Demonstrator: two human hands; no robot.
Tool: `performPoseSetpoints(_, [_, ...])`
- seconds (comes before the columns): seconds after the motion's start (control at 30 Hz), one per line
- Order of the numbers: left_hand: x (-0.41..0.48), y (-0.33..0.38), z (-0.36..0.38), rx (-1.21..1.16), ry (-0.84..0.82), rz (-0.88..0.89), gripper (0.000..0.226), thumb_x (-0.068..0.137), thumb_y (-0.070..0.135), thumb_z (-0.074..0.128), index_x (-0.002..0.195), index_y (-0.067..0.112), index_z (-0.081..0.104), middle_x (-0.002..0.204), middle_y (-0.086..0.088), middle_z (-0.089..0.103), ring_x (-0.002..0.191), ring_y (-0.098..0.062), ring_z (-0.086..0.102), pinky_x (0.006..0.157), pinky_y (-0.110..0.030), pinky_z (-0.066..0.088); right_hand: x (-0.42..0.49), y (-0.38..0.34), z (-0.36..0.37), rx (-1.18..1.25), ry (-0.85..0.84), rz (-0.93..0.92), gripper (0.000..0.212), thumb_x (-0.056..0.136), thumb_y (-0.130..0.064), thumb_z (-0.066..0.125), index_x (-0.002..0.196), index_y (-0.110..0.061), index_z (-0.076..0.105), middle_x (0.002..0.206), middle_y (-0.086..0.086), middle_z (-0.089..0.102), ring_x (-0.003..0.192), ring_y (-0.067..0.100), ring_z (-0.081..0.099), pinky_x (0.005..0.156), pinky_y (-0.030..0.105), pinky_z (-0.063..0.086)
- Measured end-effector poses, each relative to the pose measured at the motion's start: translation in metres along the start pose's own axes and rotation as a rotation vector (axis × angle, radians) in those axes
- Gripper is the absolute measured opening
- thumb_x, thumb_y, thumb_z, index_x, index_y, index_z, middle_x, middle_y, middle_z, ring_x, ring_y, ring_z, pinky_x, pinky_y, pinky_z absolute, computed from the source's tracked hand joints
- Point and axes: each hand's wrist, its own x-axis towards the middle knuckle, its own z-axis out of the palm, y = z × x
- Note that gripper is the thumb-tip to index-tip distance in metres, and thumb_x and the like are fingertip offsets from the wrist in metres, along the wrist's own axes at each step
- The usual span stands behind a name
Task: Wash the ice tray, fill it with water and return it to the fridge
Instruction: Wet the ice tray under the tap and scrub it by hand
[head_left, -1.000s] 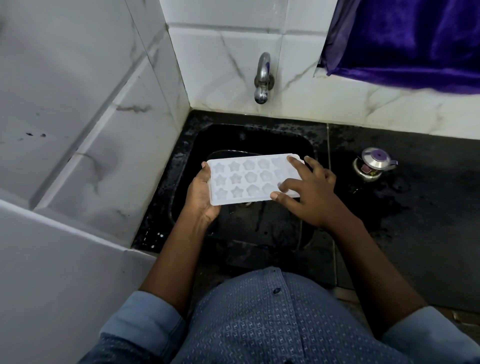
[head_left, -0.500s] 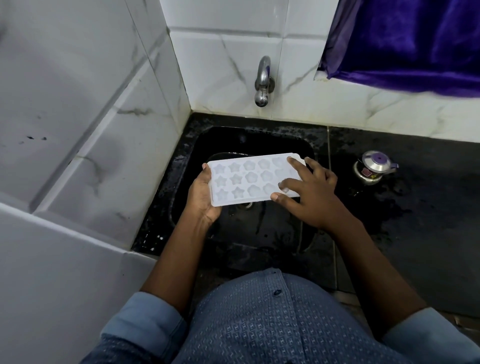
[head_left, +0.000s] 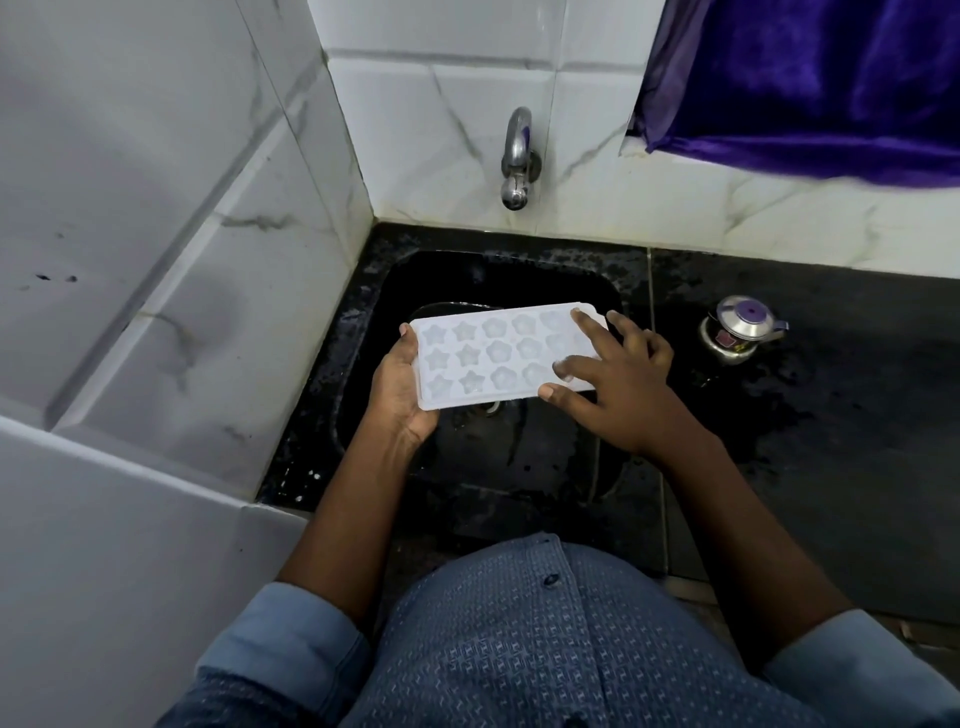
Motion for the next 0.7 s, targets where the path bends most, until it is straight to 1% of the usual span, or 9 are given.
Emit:
performPoseSetpoints(0.1, [-0.002,0.000,0.000,-0.008,-0.012,0.001,0.065,0.109,0.057,0.034,0.125,0.004,0.067,0.117,-0.020,0.077,0.098,-0.036,0.078,0.063,-0.050,0.063,-0.001,0.000,-0.001,0.005,0.005,-0.002,0.060,0.090,-0.084,0.031,0.109,-0.043,0.071,0.174,-0.007,0.014,0.160,0.027,-0.003,0.120,0.055,-0.006])
performPoseSetpoints(0.23, [-0.001,-0.001,0.000,0.011,-0.014,0.017,0.067,0.109,0.058,0.035,0.134,0.002,0.063,0.123,-0.021,0.075,0.103,-0.037,0.077,0.068,-0.049,0.064,-0.001,0.001,-0.001,0.010,0.001,-0.003,0.059,0.091,-0.083,0.033,0.109,-0.042,0.071,0.174,-0.008,0.014,0.160,0.025,-0.002,0.120,0.054,-0.006])
performPoseSetpoints(0.33, [0.000,-0.003,0.000,0.019,-0.005,0.019,0.067,0.109,0.059,0.036,0.134,0.003,0.063,0.123,-0.021,0.075,0.103,-0.037,0.077,0.068,-0.049,0.064,-0.002,0.001,-0.002,0.007,0.005,-0.006,0.059,0.091,-0.083,0.033,0.106,-0.040,0.070,0.174,-0.007,0.014,0.160,0.025,-0.002,0.120,0.054,-0.005])
performPoseSetpoints(0.4, [0.001,-0.004,0.000,0.025,-0.007,0.021,0.068,0.109,0.059,0.036,0.134,0.003,0.063,0.125,-0.021,0.074,0.104,-0.037,0.076,0.070,-0.050,0.064,-0.003,0.001,-0.002,0.007,0.005,-0.005,0.056,0.092,-0.081,0.034,0.104,-0.040,0.070,0.174,-0.007,0.016,0.160,0.026,-0.001,0.120,0.054,-0.004])
performPoseSetpoints(0.47, [0.001,-0.005,0.001,0.025,-0.001,0.015,0.068,0.109,0.059,0.035,0.134,0.003,0.064,0.125,-0.022,0.074,0.105,-0.037,0.076,0.071,-0.049,0.064,-0.004,0.001,-0.003,0.014,0.028,-0.018,0.049,0.093,-0.078,0.038,0.099,-0.039,0.067,0.173,-0.006,0.020,0.160,0.026,0.001,0.120,0.053,-0.003])
performPoseSetpoints(0.53, [0.001,-0.006,0.001,0.019,0.013,0.012,0.068,0.109,0.059,0.034,0.132,0.003,0.065,0.124,-0.022,0.074,0.104,-0.037,0.076,0.070,-0.049,0.064,-0.004,-0.002,-0.005,0.045,0.052,-0.025,0.039,0.095,-0.072,0.046,0.105,-0.037,0.058,0.172,-0.008,0.021,0.160,0.024,0.002,0.119,0.052,-0.002])
performPoseSetpoints(0.6, [0.002,-0.006,0.002,0.020,0.017,0.013,0.070,0.109,0.059,0.034,0.137,0.002,0.063,0.127,-0.023,0.073,0.107,-0.039,0.075,0.073,-0.050,0.064,-0.004,-0.006,-0.007,0.062,0.037,-0.043,0.035,0.097,-0.068,0.051,0.113,-0.037,0.053,0.173,-0.009,0.016,0.160,0.023,-0.002,0.119,0.052,-0.003])
performPoseSetpoints(0.7, [0.003,-0.007,0.002,0.016,0.020,0.000,0.070,0.109,0.060,0.033,0.138,0.003,0.062,0.131,-0.023,0.071,0.110,-0.039,0.074,0.075,-0.051,0.064,-0.004,-0.011,-0.002,-0.003,0.008,-0.093,0.042,0.096,-0.074,0.045,0.118,-0.040,0.058,0.175,-0.008,0.006,0.160,0.025,-0.007,0.119,0.053,-0.005])
